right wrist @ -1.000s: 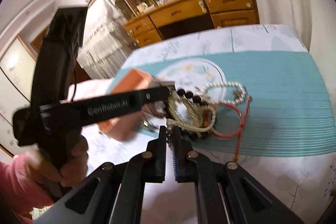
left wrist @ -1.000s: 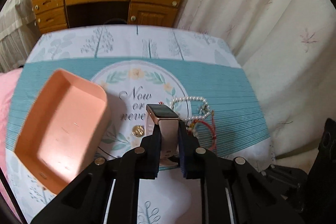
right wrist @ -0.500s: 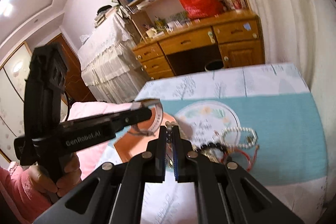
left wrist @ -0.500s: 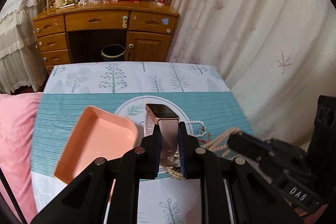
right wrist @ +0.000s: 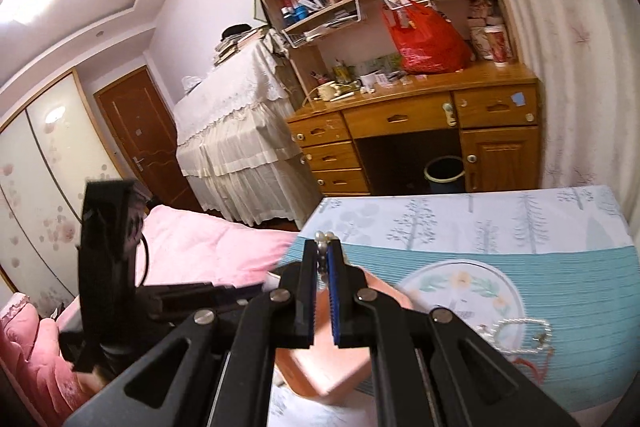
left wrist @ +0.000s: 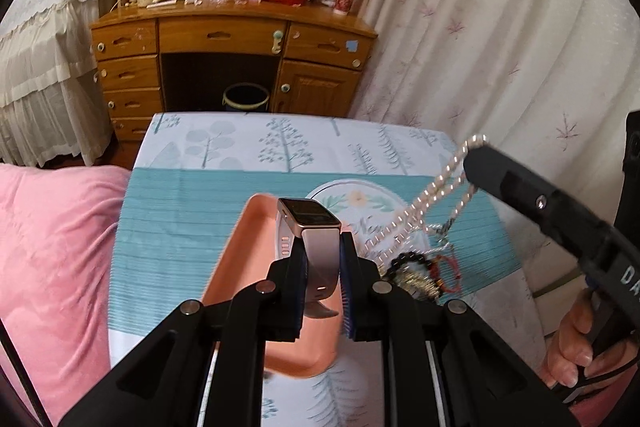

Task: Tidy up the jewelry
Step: 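Carry the watch into the pink tray with the left tool while the right tool drops chains there, then move the left tool to the gold hair clip while the right tool reaches the red bracelet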

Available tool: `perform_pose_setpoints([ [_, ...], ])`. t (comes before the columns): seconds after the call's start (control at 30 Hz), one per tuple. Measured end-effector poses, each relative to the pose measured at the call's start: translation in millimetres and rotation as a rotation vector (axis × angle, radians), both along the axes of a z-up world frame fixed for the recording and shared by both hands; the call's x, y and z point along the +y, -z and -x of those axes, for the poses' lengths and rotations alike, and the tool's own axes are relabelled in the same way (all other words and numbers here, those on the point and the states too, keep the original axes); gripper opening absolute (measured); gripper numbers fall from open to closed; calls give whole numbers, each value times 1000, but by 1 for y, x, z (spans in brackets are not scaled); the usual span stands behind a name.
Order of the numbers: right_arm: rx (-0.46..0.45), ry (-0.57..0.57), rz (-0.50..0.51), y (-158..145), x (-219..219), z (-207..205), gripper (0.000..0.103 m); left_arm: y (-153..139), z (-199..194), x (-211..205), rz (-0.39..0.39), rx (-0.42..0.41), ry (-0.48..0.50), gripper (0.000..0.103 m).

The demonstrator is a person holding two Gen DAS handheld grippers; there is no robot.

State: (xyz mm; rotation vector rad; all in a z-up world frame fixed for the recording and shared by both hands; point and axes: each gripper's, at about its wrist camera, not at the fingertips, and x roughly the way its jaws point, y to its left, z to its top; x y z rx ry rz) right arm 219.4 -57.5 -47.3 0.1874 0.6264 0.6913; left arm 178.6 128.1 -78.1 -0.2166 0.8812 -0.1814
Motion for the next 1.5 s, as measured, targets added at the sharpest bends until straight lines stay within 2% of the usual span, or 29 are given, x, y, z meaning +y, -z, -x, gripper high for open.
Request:
perform_pose_setpoints([
  [0.1, 27, -4, 15, 7, 18, -3, 5, 11, 0, 11, 7, 22, 9, 14],
  [0.17, 70, -1, 41, 16, 28, -8, 9, 19, -2, 16, -10, 49, 7, 29],
  [0.2, 111, -5, 50, 22, 32, -13, 11, 23, -3, 18, -27, 67, 1, 43],
  [0.23, 134, -8, 51, 26, 35, -15, 18, 26, -3, 20, -33, 69, -2, 48],
  [0.37, 137, 25, 59, 31, 38, -13, 39, 30, -3, 31, -25, 82, -17, 52],
  [0.47, 142, 47, 91, 35, 38, -9, 47, 35, -4, 36, -19, 98, -28, 58],
  [0.5, 146, 58, 106, 37, 36, -7, 49, 36, -4, 36, -28, 105, -30, 58],
  [0.6, 176, 82, 143, 45, 33, -2, 64, 39, -3, 33, -69, 116, -51, 59],
  [0.63, 185, 83, 150, 48, 32, 0, 67, 42, -1, 30, -82, 129, -55, 63],
  [0.7, 200, 90, 184, 53, 29, 8, 68, 49, 4, 25, -96, 166, -62, 70],
  [0.73, 203, 95, 206, 56, 28, 11, 69, 53, 7, 23, -93, 186, -59, 70],
  [0.87, 206, 118, 305, 69, 17, 30, 69, 64, 20, 15, 4, 234, -15, 70],
  [0.93, 218, 130, 355, 77, 8, 40, 69, 67, 26, 10, 19, 252, -21, 70],
  [1.0, 231, 147, 405, 85, -3, 49, 69, 68, 31, 1, -3, 271, -12, 70],
  [1.1, 246, 168, 476, 96, -21, 60, 69, 70, 41, -21, -109, 284, 49, 70],
  [1.2, 235, 177, 562, 105, -38, 68, 69, 78, 47, -46, -197, 331, 115, 70],
  [1.37, 167, 161, 729, 118, -62, 76, 69, 88, 54, -89, -216, 409, 172, 70],
  [1.5, 101, 108, 849, 128, -82, 77, 69, 85, 48, -125, -238, 393, 196, 70],
])
